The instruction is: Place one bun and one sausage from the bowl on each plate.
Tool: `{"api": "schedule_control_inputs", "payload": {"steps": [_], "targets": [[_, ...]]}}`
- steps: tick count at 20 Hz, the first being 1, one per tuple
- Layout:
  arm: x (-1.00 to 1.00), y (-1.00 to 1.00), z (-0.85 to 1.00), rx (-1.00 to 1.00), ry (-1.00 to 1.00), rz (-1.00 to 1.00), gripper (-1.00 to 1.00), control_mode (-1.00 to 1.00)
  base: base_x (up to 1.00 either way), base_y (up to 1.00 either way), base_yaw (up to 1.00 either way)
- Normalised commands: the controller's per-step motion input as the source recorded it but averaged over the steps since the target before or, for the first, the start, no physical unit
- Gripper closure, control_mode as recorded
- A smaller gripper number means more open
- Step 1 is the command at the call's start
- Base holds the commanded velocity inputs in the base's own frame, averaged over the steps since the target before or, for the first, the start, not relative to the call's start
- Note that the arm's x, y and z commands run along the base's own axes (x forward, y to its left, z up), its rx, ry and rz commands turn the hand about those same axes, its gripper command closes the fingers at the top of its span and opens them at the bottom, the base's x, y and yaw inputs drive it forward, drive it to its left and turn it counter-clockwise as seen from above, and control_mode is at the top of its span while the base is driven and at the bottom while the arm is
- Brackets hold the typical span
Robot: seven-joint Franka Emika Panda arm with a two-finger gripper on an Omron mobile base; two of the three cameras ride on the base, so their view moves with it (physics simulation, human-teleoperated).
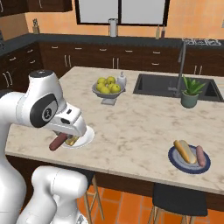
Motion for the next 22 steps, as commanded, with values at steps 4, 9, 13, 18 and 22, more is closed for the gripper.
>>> {"api": "schedule_control_inputs", "payload": {"steps": [4,9,13,18,22], "targets": [[0.0,0.0,0.0,0.0,0.0,0.0,1.0,1.0,0.12,0.21,-0.03],[0.74,0.44,-0.24,0.0,0.0,0.01,1.0,-1.0,0.06,0.04,0.0],[1.0,0.22,-0.48,0.03,0.04,0.11,1.0,-1.0,0.0,0.0,0.0],[1.0,0.14,-0.79,0.03,0.04,0.13,1.0,-1.0,0.0,0.0,0.0],[1.0,0.04,-0.63,0.02,0.02,0.06,1.0,-1.0,0.0,0.0,0.0]]}}
